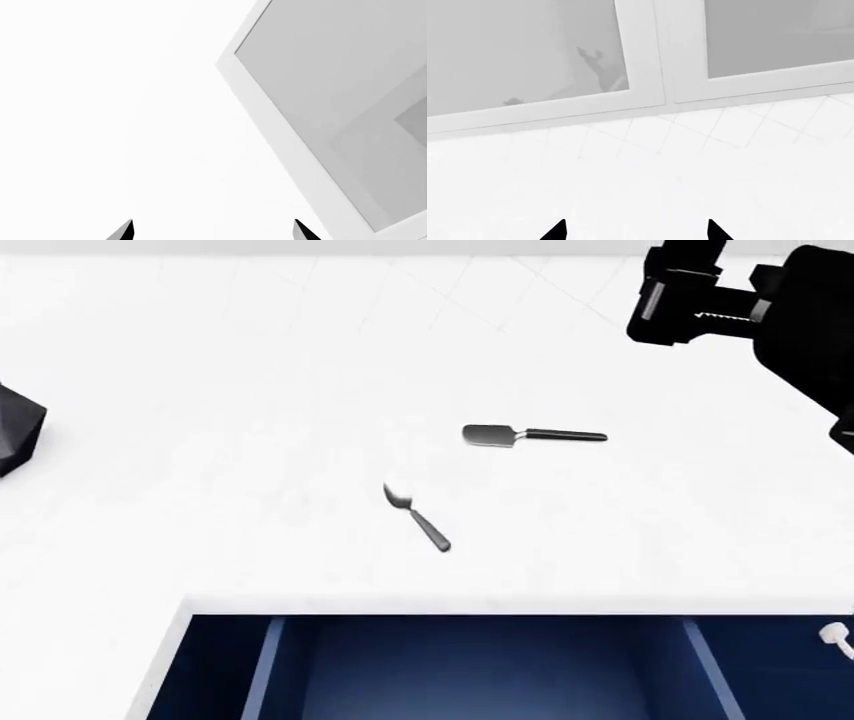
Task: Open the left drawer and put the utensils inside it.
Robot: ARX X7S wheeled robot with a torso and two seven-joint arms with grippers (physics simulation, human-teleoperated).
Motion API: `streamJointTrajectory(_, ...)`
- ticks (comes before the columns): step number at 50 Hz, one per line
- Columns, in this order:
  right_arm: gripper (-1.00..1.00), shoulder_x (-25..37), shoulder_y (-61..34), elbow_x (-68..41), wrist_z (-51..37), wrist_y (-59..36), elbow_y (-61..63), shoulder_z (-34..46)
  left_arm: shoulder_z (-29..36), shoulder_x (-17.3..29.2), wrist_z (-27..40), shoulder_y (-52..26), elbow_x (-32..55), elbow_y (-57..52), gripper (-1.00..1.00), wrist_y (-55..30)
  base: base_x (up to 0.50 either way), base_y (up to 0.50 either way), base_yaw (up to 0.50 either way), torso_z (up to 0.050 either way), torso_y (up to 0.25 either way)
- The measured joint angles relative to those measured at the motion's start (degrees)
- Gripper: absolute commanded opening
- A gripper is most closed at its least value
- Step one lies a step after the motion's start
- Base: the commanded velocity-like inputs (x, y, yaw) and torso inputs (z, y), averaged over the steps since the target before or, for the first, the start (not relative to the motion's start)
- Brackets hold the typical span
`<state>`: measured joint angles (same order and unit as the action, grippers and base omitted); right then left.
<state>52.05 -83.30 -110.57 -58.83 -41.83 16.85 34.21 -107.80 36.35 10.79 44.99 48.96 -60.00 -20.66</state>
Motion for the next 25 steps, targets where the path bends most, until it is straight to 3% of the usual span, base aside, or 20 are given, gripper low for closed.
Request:
streamJointTrajectory(20,1.0,0.53,0.64,-0.3,-0.2,0.37,0.54,-0.21,-0.3,0.07,-0.18,0.0,0.09,0.0,1.0,-0.18,0.23,0.0,0.0,0.0,0.001)
streamJointTrajectory(25,1.0,0.7,1.02,-0.32,-0.32,0.52,0.69,-0.19,0.03,0.06,-0.14,0.0,-0.11,0.0,1.0,-0.06,0.01,0.0,0.0,0.0,0.0)
